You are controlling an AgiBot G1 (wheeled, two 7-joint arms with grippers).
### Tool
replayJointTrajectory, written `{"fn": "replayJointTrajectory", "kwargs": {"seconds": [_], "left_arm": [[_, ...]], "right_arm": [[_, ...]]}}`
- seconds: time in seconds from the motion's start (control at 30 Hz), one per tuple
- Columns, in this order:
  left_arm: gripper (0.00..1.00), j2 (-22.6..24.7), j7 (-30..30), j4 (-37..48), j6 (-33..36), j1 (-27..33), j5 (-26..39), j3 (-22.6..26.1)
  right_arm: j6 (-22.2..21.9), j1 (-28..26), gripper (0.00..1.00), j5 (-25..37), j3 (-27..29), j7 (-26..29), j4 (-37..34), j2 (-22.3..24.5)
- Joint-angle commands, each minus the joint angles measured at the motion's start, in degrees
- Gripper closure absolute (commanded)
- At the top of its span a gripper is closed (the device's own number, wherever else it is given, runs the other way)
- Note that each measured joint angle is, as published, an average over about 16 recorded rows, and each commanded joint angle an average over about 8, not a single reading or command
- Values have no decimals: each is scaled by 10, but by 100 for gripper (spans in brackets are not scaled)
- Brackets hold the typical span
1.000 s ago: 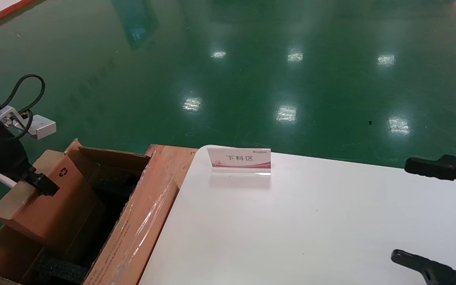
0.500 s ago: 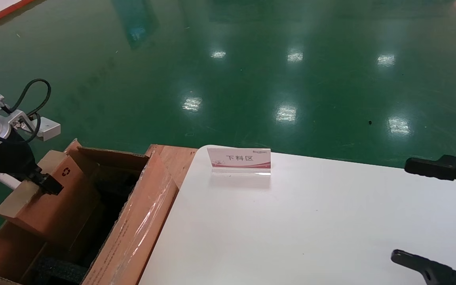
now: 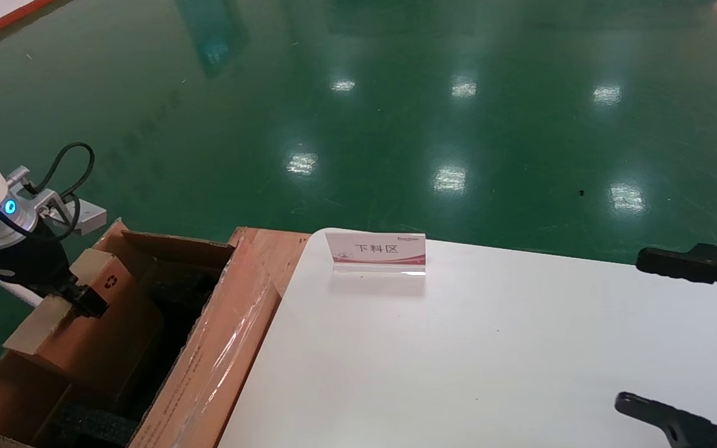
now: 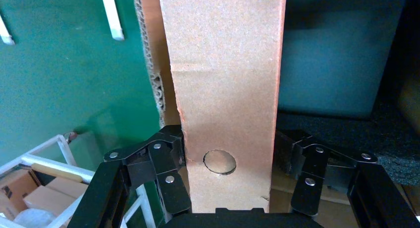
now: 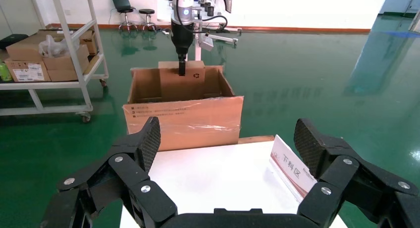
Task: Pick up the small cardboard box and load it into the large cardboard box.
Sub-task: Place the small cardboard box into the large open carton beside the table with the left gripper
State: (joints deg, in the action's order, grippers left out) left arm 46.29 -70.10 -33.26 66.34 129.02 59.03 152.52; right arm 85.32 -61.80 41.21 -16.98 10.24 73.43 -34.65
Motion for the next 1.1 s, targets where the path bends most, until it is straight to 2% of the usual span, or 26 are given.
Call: {"fn": "replayJointTrajectory", "kwargs": {"seconds": [0.03,0.37,0.63,0.67,1.1], "left_arm": [[100,1,-1,4,-1,-9,-2,-1],[98,10,7,44,-1,-54,-13,-5],[2,12,13,67,11,-71,-27,-11],[0,12,13,69,13,-73,-28,-11],[0,11,13,64,11,-69,-25,-11]], "right_arm": [[0,0,0,0,0,0,0,0],[0,0,0,0,0,0,0,0],[0,0,0,0,-1,0,0,0],[0,0,0,0,-1,0,0,0],[0,0,0,-1,-1,0,0,0]]}}
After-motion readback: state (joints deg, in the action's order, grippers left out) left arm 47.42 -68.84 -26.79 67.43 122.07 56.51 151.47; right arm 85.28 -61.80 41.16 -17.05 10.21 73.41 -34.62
